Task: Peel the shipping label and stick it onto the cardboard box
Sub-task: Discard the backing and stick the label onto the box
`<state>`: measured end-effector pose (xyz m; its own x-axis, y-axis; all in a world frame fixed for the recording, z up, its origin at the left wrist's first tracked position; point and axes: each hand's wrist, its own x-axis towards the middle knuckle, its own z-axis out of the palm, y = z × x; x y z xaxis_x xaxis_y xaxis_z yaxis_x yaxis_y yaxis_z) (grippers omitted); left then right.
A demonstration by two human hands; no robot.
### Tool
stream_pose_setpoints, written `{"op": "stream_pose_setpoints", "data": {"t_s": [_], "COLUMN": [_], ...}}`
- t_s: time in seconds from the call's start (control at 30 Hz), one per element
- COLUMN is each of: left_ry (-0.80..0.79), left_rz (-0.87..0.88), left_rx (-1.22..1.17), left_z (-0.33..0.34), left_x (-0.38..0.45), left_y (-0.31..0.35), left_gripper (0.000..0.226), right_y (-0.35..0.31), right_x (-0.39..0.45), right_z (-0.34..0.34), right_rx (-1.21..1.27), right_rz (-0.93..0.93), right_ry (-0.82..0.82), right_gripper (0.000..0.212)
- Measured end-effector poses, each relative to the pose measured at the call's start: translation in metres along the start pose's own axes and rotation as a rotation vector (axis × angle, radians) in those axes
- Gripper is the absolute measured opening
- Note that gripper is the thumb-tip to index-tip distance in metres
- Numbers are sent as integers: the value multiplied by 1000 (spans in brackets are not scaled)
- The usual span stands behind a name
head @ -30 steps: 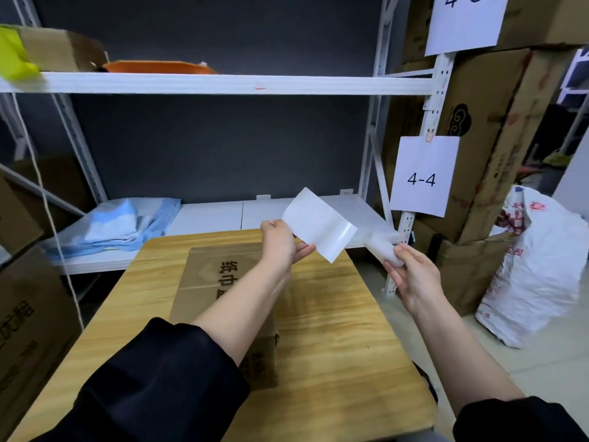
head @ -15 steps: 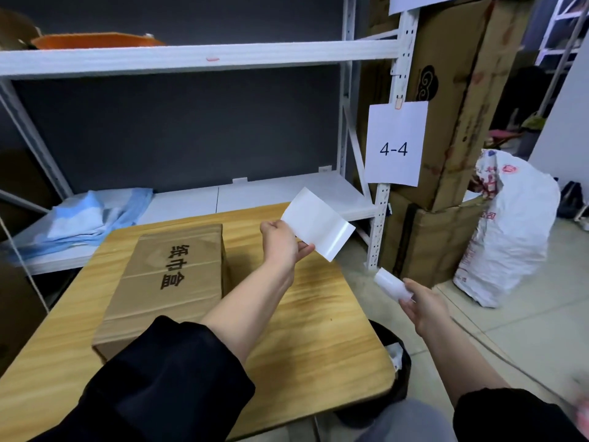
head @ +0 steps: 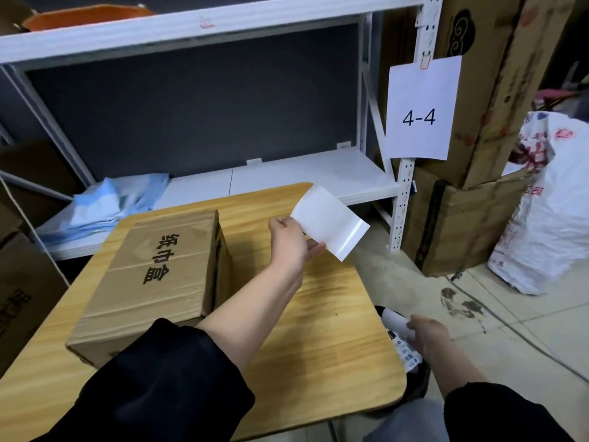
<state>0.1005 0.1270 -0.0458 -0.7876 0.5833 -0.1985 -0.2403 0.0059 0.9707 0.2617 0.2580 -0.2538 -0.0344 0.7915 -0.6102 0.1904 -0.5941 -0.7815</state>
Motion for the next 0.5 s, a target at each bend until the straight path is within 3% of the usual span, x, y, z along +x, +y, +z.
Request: {"op": "stream_pose_setpoints", "data": {"t_s": [0.17, 0.3, 0.43, 0.5], "left_ry": [7, 2, -2, -2], "left_rz": [0, -11, -25, -28], "left_rx": [-15, -18, -18, -17], "left_z": [-3, -5, -6, -7], "left_x": [4, 8, 8, 7], "left_y": [2, 1, 3, 4], "left_gripper": [23, 22, 24, 23], "right_y": [10, 12, 10, 10], "right_x": [5, 15, 19, 20], "right_z": [14, 18, 16, 13], "right_rx": [-41, -123, -199, -192], "right_rz": [19, 84, 164, 155], "right_ry": [-98, -4, 46, 32], "right_gripper": [37, 29, 7, 17]}}
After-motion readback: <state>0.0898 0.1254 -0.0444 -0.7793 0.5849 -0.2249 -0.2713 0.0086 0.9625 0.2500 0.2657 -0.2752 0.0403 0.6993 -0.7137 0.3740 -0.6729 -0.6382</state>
